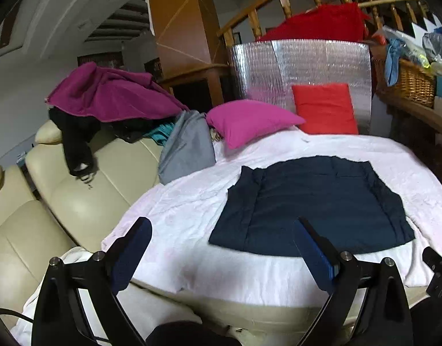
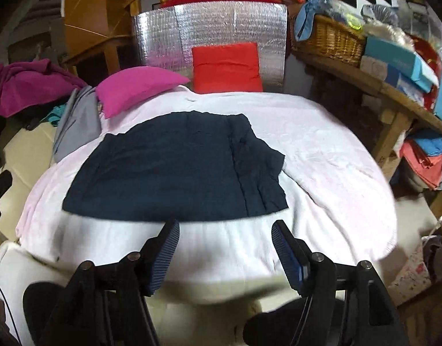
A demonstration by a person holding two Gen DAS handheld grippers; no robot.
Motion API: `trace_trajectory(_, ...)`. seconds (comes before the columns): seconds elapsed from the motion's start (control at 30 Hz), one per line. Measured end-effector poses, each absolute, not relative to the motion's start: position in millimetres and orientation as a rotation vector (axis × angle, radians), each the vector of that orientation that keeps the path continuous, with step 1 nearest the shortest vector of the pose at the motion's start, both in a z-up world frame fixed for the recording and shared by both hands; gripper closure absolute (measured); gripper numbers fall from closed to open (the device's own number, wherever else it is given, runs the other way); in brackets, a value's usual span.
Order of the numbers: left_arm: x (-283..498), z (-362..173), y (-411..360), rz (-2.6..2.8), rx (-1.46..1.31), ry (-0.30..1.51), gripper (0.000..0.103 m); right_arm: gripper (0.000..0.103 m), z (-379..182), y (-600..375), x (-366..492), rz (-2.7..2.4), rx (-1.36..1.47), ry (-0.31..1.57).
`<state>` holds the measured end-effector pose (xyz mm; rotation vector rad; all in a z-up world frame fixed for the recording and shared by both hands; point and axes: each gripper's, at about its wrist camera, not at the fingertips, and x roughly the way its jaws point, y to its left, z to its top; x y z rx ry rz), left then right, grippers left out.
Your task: Fold large clothes
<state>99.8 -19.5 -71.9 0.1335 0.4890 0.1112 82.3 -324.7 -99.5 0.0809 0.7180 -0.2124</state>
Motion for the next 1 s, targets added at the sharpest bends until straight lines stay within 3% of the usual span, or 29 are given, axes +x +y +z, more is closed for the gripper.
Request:
trace_trajectory(0.4,33,-58,-26,0.078,0.106,0.418,0.005,0.032,-81,-315,10,-0.242,0.127,0.635)
trace_trajectory(1.0,28,-61,-34,0.063,0.104,0.439,0.005,0.032,-80,-311,-5,-0.268,0.130,0.606)
